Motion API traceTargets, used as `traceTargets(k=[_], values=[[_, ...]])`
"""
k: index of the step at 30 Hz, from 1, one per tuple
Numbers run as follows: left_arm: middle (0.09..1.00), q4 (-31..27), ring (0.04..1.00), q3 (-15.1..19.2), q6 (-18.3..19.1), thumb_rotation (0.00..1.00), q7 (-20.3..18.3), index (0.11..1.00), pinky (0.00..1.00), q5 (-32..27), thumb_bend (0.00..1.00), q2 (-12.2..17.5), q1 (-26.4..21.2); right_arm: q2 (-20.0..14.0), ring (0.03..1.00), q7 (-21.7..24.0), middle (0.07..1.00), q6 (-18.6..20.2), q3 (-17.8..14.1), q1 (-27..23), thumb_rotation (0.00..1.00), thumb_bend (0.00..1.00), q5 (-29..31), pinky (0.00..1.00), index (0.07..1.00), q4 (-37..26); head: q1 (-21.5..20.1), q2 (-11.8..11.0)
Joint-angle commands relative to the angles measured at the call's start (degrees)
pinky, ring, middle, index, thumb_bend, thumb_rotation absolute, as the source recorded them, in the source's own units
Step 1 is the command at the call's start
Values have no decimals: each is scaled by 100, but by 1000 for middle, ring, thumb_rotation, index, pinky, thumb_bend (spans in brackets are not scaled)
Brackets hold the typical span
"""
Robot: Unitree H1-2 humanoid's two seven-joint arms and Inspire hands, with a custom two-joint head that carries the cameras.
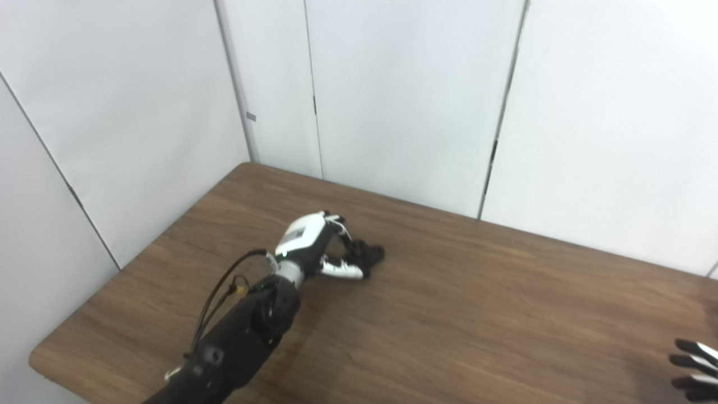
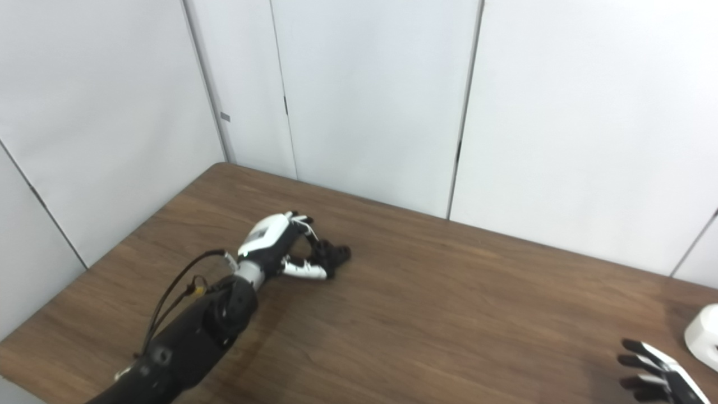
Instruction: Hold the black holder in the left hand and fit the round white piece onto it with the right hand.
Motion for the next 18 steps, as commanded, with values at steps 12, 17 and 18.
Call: traceTargets(k=[12, 17, 18], values=[[960, -1013, 1000, -1115, -1054, 67, -1217, 485, 994, 2, 523, -223, 141, 80, 568, -128, 686, -125, -19, -314, 0, 695, 72, 462, 745, 11, -689, 202], [939, -484, 1000, -1601, -1574, 68, -1275, 485, 927, 250, 523, -458, -3, 118, 553, -155, 678, -166, -3, -356, 0, 683, 100, 470, 742, 54, -897, 262], [936, -332, 999, -1692, -1645, 67, -1225, 485, 921, 333, 524, -560, -28, 121, 550, -174, 677, -200, 4, -361, 0, 682, 79, 470, 741, 78, -1001, 297]])
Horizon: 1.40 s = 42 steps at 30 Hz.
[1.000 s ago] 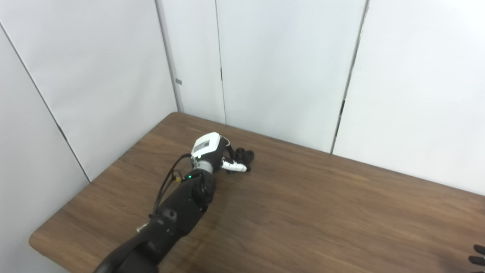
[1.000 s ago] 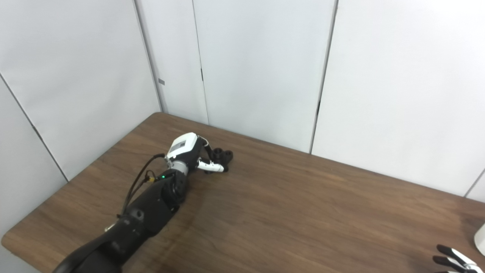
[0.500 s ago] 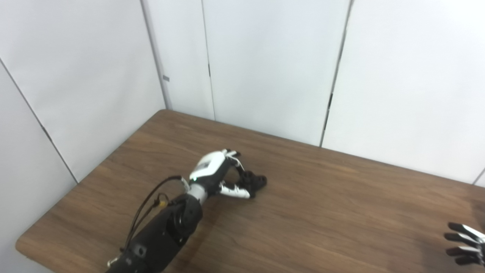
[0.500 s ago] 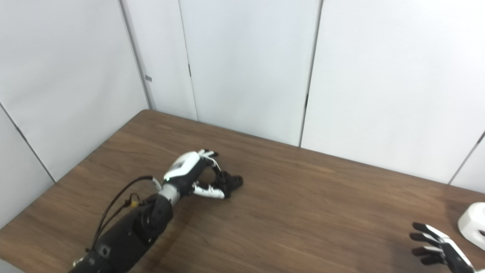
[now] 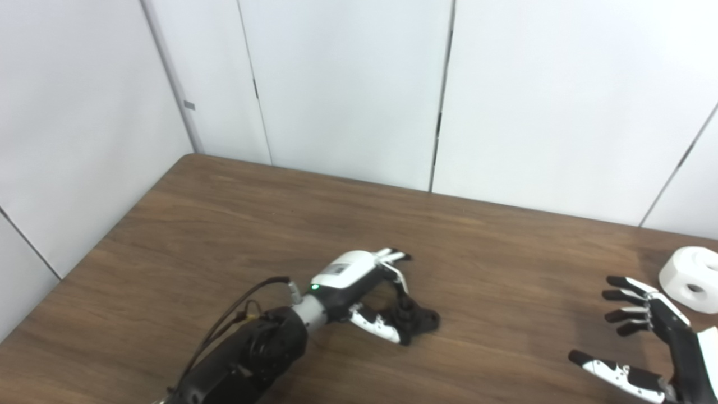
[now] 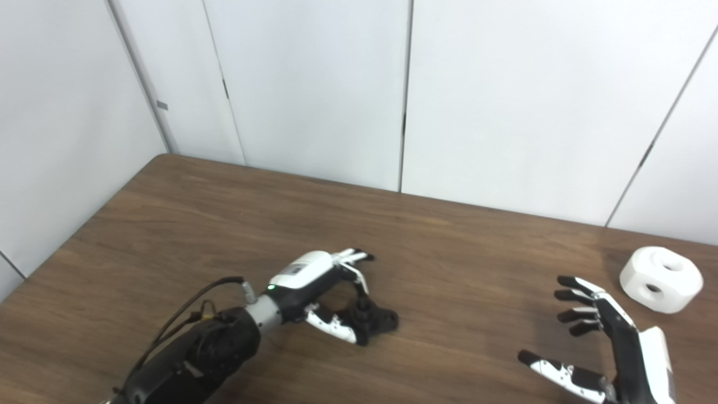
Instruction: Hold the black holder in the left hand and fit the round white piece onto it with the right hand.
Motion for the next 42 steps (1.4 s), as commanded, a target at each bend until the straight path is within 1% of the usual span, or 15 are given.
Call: traceTargets(k=[1, 4, 9, 19, 22, 24, 25, 31, 33, 37, 38, 39, 40, 41, 42], values=[[947, 372, 1000, -371, -244, 67, -160, 485, 927, 239, 524, -262, 15, 14, 545, -146, 676, -217, 0, -188, 0, 677, 7, 471, 744, -54, -96, 41], [963, 638, 1000, -471, -451, 68, -16, 487, 932, 344, 523, -437, -40, 51, 550, -168, 674, -208, 8, -194, 12, 674, -29, 476, 744, -50, -269, 95], [985, 803, 1000, -602, -679, 71, 93, 490, 939, 386, 522, -607, -92, 149, 562, -106, 684, -12, 71, -179, 27, 660, -156, 492, 748, -212, -637, 179], [983, 834, 1000, -640, -902, 66, 177, 489, 928, 456, 523, -578, -24, 277, 563, -68, 689, 85, 205, -204, 30, 647, -277, 499, 758, -256, -1194, 191], [982, 857, 1000, -604, -975, 64, 182, 489, 932, 388, 523, -529, 18, 323, 574, -91, 690, 104, 246, -216, 38, 648, -331, 505, 757, -242, -1476, 143], [979, 892, 1000, -570, -1056, 64, 202, 489, 935, 342, 523, -497, 45, 364, 578, -101, 689, 133, 275, -219, 34, 648, -380, 504, 755, -242, -1830, 83], [978, 904, 1000, -554, -1087, 64, 205, 489, 936, 330, 523, -486, 56, 381, 576, -103, 689, 144, 285, -218, 27, 648, -400, 501, 754, -245, -1879, 77], [972, 870, 1000, -444, -1240, 63, 143, 489, 922, 160, 523, -356, 134, 505, 584, -87, 690, 242, 351, -203, 10, 658, -537, 518, 748, -281, -2845, -78], [969, 883, 1000, -409, -1292, 62, 114, 489, 910, 101, 523, -298, 147, 479, 604, -32, 694, 370, 396, -236, 29, 665, -738, 530, 751, -328, -3397, -224], [963, 916, 989, -369, -1412, 58, 51, 489, 883, 82, 523, -192, 145, 244, 620, 181, 702, 796, 430, -401, 96, 699, -1361, 524, 749, -564, -3841, -401], [961, 935, 985, -371, -1465, 57, 66, 489, 877, 130, 523, -158, 135, 124, 620, 319, 702, 986, 401, -489, 105, 707, -1592, 521, 748, -664, -4063, -502], [950, 953, 973, -372, -1503, 56, 73, 489, 860, 171, 523, -131, 126, 1, 636, 490, 720, 1202, 370, -583, 170, 717, -1821, 518, 763, -771, -4181, -564], [944, 973, 968, -369, -1535, 55, 78, 489, 853, 200, 523, -115, 118, -79, 647, 612, 737, 1359, 356, -645, 198, 720, -1975, 515, 773, -843, -4218, -583], [941, 970, 965, -365, -1529, 55, 44, 489, 849, 199, 523, -98, 112, -225, 652, 798, 746, 1561, 323, -754, 212, 722, -2222, 514, 778, -947, -4422, -693], [936, 957, 961, -361, -1512, 54, -11, 489, 848, 175, 523, -84, 109, -363, 678, 969, 774, 1728, 287, -858, 217, 718, -2426, 528, 789, -1036, -4479, -735]])
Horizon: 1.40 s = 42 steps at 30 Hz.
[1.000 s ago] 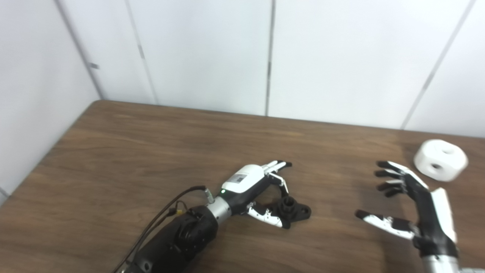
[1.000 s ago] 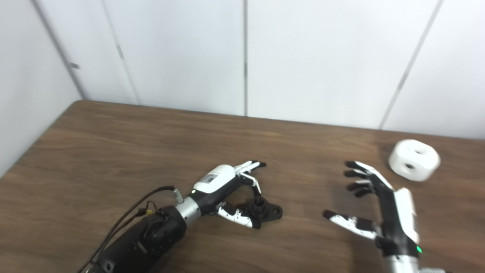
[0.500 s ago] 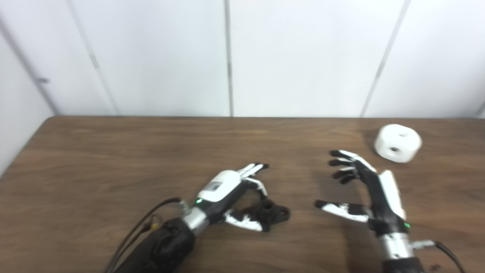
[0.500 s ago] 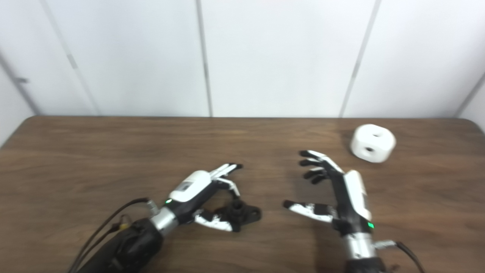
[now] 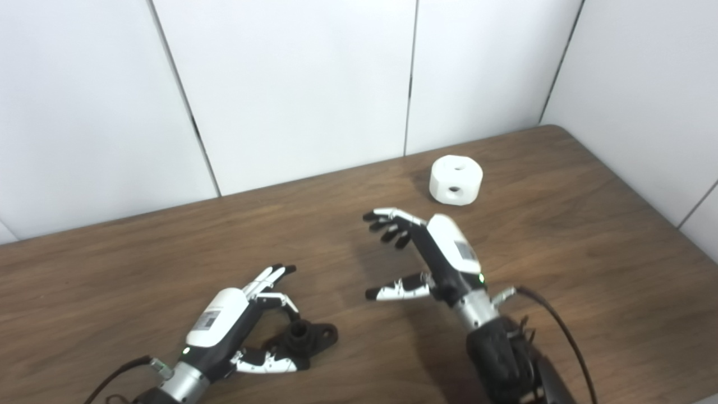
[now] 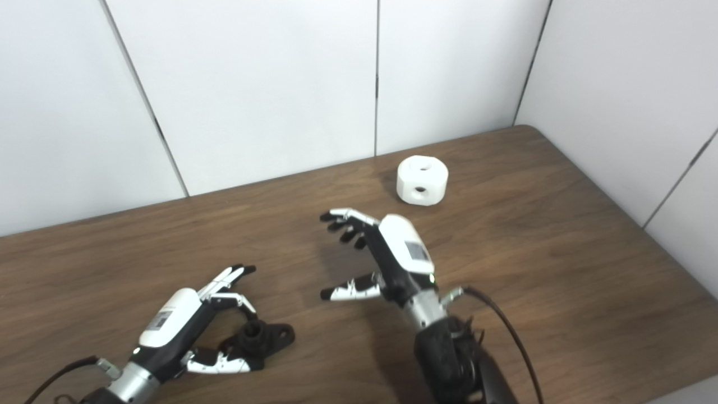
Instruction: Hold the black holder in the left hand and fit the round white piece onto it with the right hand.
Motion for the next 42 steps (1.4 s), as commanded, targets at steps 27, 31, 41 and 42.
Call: traceTargets(k=[27, 31, 41, 42], values=[[910, 815, 939, -75, -403, 52, -210, 487, 829, 186, 522, 202, 61, -2556, 974, 3622, 996, 1417, -410, -2793, 307, 916, -2459, 873, 896, 336, -662, -666], [906, 796, 934, -79, -387, 52, -226, 487, 836, 176, 522, 195, 82, -2678, 977, 3866, 998, 1300, -246, -3027, 337, 930, -2402, 880, 903, 734, -634, -659], [921, 677, 950, -87, -271, 53, -390, 488, 864, 115, 522, 217, 109, -2622, 1000, 4334, 1000, 1436, 234, -3478, 437, 1000, -2147, 938, 900, 1588, -562, -597], [922, 651, 951, -86, -251, 53, -411, 488, 867, 113, 522, 222, 118, -2609, 1000, 4333, 1000, 1434, 284, -3508, 444, 1000, -2149, 933, 896, 1639, -559, -593]])
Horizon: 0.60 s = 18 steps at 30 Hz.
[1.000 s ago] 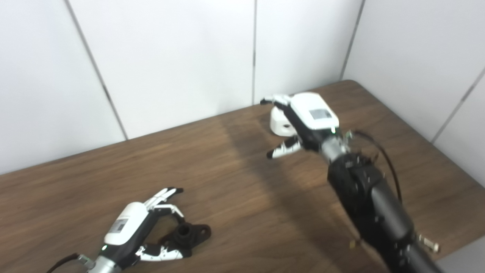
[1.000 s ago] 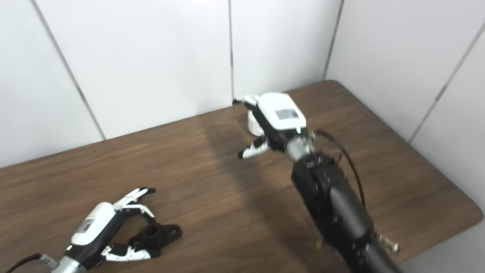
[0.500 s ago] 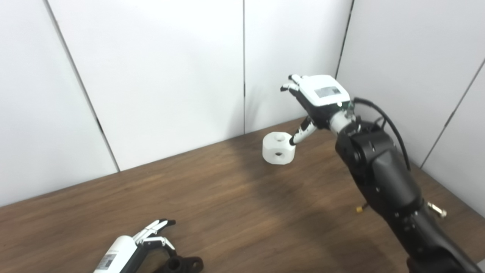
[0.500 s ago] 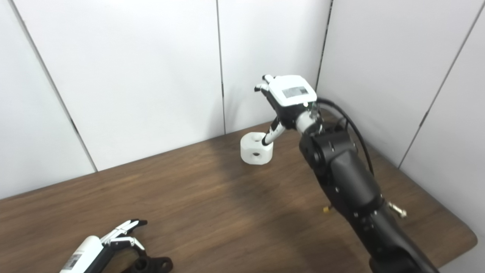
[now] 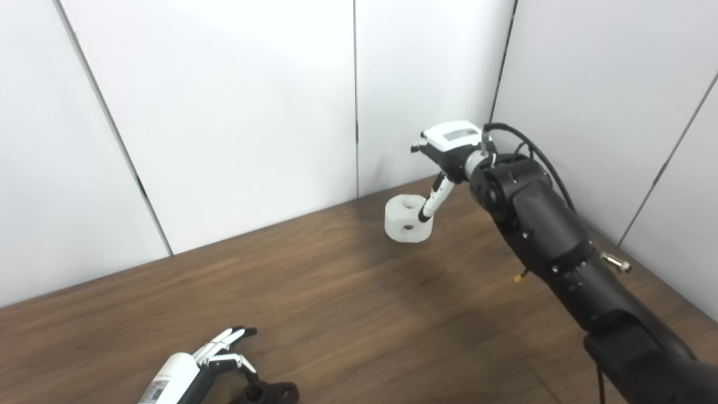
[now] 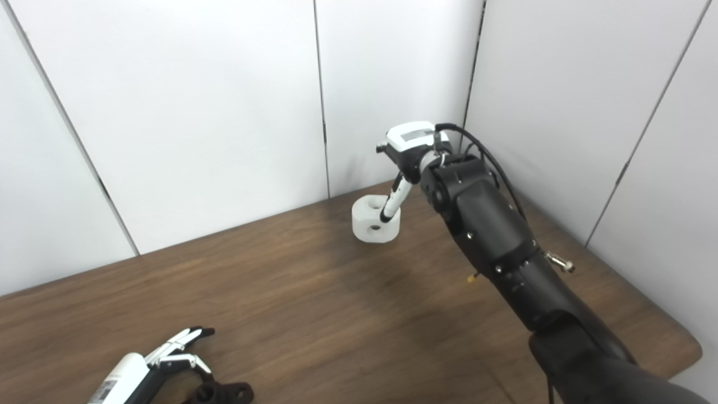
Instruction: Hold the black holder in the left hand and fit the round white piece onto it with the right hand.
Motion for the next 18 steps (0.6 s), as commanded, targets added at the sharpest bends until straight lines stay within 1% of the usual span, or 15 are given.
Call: traceTargets(k=[1, 4, 8, 11, 15, 18], values=[[924, 161, 952, -136, 427, 53, -573, 488, 869, 187, 522, 171, 248, -100, 997, -61, 1000, 93, 33, -409, 460, 1000, -28, 923, 893, 0, 5, 24], [928, 85, 959, -138, 512, 53, -675, 488, 873, 200, 522, 195, 253, -31, 996, -138, 1000, 69, 232, -503, 495, 1000, -58, 916, 886, 261, 38, 56], [927, 65, 958, -126, 510, 53, -692, 488, 869, 176, 522, 204, 273, 27, 1000, -127, 1000, 44, 542, -686, 502, 1000, -91, 926, 879, 694, 73, 80], [929, -41, 955, -131, 578, 53, -738, 488, 860, 197, 522, 210, 299, 68, 1000, -245, 998, -8, 714, -832, 500, 1000, -45, 926, 874, 1037, 114, 99], [925, -205, 949, -146, 745, 52, -830, 489, 853, 219, 522, 211, 330, 104, 1000, -333, 993, -14, 863, -987, 493, 1000, 42, 949, 871, 1302, 143, 101], [925, -271, 948, -141, 796, 52, -858, 488, 847, 201, 522, 207, 339, 115, 1000, -378, 989, -22, 942, -1069, 481, 1000, 110, 958, 865, 1427, 174, 103]])
